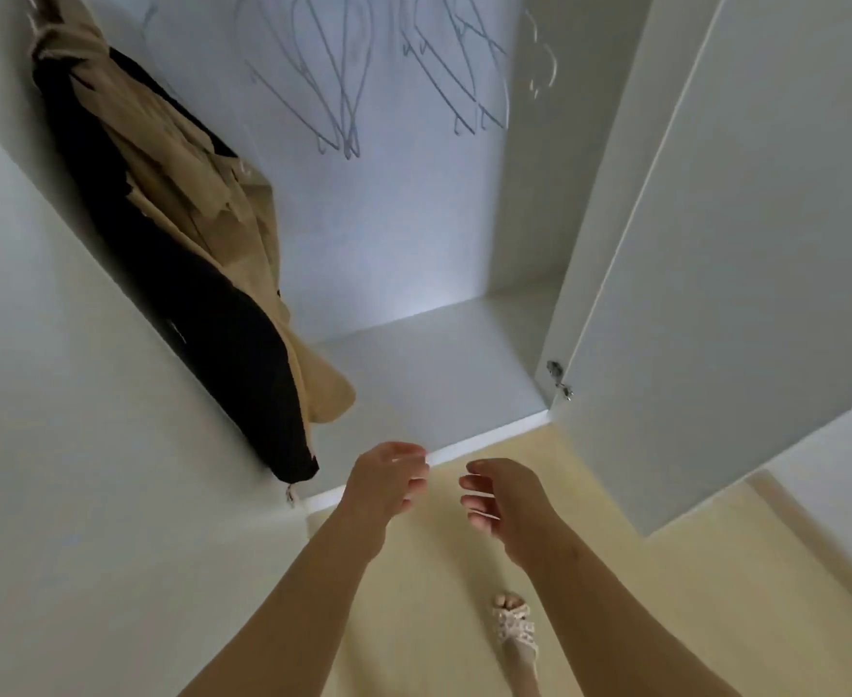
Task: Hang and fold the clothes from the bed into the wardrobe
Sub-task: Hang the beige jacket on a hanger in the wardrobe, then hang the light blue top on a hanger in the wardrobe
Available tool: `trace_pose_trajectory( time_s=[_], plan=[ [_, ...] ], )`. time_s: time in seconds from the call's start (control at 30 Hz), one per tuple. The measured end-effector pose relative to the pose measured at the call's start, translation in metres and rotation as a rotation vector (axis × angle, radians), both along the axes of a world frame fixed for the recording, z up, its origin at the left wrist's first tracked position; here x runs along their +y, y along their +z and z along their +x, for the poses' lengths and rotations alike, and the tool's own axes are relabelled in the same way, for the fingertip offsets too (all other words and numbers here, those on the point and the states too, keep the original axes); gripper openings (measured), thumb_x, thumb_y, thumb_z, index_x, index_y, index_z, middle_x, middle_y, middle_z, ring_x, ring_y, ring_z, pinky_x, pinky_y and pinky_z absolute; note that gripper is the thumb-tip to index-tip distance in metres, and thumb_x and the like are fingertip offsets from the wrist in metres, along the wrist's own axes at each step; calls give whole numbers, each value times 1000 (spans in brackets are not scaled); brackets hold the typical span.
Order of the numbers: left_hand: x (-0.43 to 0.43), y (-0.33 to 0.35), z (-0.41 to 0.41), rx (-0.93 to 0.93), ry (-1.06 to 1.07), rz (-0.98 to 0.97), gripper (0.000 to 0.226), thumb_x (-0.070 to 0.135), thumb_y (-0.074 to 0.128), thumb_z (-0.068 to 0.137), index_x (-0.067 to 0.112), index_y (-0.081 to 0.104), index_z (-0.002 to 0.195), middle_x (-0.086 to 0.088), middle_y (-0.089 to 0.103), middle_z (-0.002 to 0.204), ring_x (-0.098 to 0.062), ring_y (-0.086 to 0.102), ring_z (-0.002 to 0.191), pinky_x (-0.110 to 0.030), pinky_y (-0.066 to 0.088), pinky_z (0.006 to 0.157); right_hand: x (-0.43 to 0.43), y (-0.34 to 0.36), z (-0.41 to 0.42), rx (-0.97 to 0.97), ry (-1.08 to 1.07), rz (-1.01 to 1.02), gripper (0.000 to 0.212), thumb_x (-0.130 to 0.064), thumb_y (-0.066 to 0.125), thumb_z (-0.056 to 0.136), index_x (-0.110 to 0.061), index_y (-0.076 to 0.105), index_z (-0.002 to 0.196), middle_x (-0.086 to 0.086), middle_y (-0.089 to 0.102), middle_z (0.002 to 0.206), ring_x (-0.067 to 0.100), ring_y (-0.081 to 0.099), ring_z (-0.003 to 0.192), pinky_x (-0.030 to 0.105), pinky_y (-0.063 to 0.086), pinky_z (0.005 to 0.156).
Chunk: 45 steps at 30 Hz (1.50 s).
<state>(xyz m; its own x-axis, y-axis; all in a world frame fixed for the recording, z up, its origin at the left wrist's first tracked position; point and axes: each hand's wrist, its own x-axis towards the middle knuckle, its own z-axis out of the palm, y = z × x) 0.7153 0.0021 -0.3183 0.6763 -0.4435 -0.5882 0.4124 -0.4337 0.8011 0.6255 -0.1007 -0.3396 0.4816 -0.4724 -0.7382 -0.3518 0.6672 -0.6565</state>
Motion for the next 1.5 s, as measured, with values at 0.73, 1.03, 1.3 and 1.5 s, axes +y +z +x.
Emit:
trace_pose_trajectory(
  time_s=[0.73, 1.03, 1.3, 1.5],
  plan=[
    [28, -46, -489, 44, -1247, 116, 15, 16, 53, 92, 23, 59, 79, 4, 61, 78, -9, 59, 67, -22, 38, 61, 184, -42, -527, 216, -1180, 65, 13, -10, 49, 89, -13, 58, 81, 3, 57, 72, 17, 52, 55, 23, 40, 53],
    [95, -46, -694, 44, -1612, 124, 16, 13, 49, 93, 21, 58, 82, 5, 59, 75, -7, 54, 61, -21, 36, 55, 300, -38, -707, 239, -1567, 102, 14, -9, 49, 91, -13, 55, 79, 3, 58, 72, 17, 51, 56, 23, 39, 54],
    [122, -42, -824, 2, -1860, 136, 15, 13, 49, 93, 19, 59, 84, 3, 59, 76, -9, 53, 63, -21, 37, 56, 356, -35, -806, 186, -1834, 151, 14, -7, 50, 90, -14, 52, 78, 3, 53, 66, 16, 47, 50, 22, 36, 53],
    [117, -50, -944, -12, -1994, 108, 13, 15, 49, 94, 19, 60, 90, 2, 62, 81, -9, 55, 68, -20, 40, 57, 364, -44, -911, 133, -2033, 156, 14, -3, 48, 91, -10, 52, 78, 5, 51, 60, 15, 42, 45, 19, 31, 51]
  ],
)
